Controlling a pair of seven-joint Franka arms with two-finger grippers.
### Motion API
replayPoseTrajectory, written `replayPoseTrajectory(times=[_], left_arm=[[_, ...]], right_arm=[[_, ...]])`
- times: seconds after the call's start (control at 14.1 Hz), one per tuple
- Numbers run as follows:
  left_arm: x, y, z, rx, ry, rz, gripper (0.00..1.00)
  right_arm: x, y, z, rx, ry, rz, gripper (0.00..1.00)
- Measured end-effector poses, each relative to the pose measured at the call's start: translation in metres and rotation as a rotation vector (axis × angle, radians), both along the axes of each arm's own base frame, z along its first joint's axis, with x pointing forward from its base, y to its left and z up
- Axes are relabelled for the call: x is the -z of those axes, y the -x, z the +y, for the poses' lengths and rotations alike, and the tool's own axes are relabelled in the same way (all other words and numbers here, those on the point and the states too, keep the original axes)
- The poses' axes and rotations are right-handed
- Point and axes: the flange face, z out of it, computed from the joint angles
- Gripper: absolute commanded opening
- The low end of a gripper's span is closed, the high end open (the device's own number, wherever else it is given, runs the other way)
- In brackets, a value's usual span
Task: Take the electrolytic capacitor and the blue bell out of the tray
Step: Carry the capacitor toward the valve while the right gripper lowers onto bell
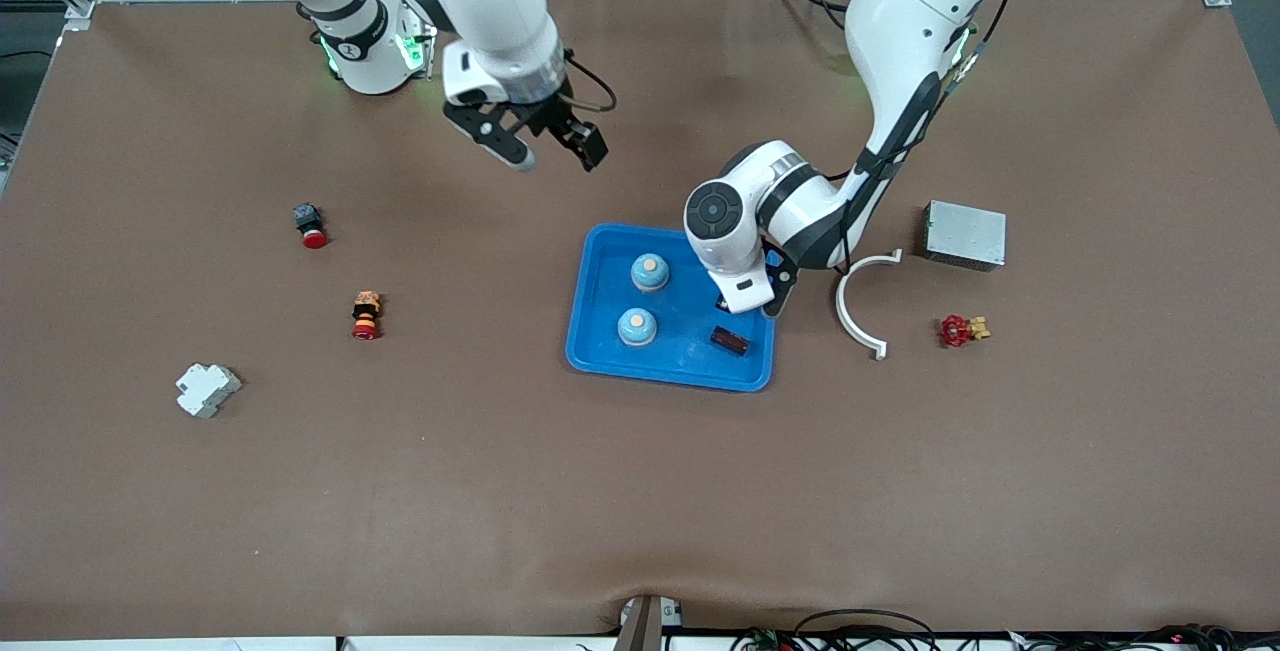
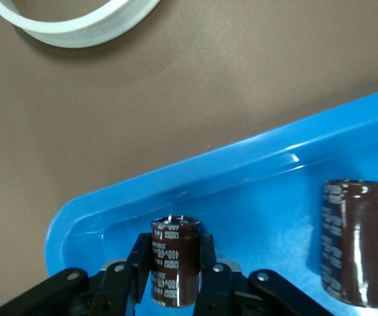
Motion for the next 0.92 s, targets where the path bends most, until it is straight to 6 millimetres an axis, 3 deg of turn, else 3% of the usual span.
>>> replayPoseTrajectory(times=[0.14, 0.28, 0.43, 0.64, 0.78, 0.92], left_arm=[[-0.019, -0.006, 0.002, 0.018, 0.002, -0.014, 0.00], [-0.055, -0.020, 0.015, 0.061, -0.001, -0.026, 0.00], [-0.099, -0.037, 0.046, 0.107, -0.021, -0.017, 0.00], [-0.143, -0.054, 0.097, 0.141, -0.046, 0.029, 0.00], [-0.150, -0.067, 0.134, 0.140, -0.035, 0.071, 0.00], [-0.139, -0.075, 0.169, 0.115, -0.030, 0.106, 0.00]], right_arm=[[0.057, -0.015, 0.007, 0.022, 0.022, 0.021, 1.00], [0.101, -0.027, 0.016, 0.068, 0.037, 0.027, 1.00], [0.118, -0.033, 0.035, 0.102, 0.041, 0.021, 1.00], [0.117, -0.040, 0.060, 0.130, 0.026, 0.009, 1.00], [0.130, -0.045, 0.071, 0.145, 0.035, 0.009, 1.00], [0.155, -0.047, 0.080, 0.152, 0.066, 0.006, 1.00]])
